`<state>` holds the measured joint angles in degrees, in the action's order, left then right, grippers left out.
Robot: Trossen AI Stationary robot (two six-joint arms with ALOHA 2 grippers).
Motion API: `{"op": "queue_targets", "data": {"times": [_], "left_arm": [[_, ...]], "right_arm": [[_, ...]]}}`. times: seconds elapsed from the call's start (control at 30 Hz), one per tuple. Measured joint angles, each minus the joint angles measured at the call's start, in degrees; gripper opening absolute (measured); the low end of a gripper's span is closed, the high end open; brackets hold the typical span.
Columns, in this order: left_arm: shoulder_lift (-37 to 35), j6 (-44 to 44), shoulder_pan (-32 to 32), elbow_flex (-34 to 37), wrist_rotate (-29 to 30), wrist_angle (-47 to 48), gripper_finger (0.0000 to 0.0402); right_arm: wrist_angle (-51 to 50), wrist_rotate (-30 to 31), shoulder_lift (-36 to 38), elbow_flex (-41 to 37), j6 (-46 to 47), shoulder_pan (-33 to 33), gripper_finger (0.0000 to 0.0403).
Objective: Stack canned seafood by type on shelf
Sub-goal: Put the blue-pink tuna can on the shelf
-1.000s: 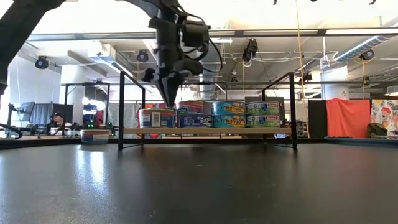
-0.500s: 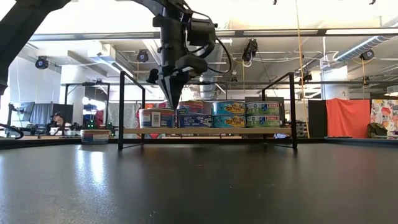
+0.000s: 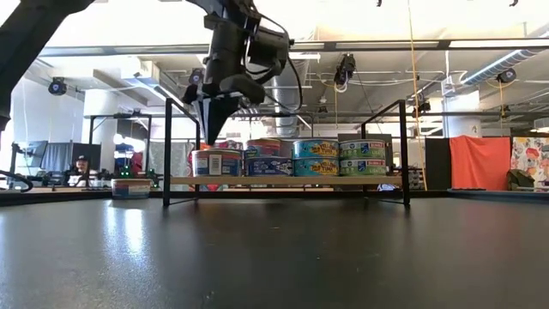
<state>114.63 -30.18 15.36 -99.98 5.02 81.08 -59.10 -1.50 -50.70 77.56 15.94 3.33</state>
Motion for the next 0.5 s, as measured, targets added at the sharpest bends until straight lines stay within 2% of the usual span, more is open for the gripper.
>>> {"op": "queue_targets", "data": {"times": [0.33,0.5], "left_arm": [[3.8,1.6,1.6,-0.2,0.5,4.5,0.0],[4.6,2.2,1.6,-1.1,4.9,4.7,0.0]], "right_arm": [[0.7,0.0,-0.5,0.0,-0.3,0.0,0.0013],[1.2,0.1,-0.5,0.0,-0.5,0.0,0.0013]]}}
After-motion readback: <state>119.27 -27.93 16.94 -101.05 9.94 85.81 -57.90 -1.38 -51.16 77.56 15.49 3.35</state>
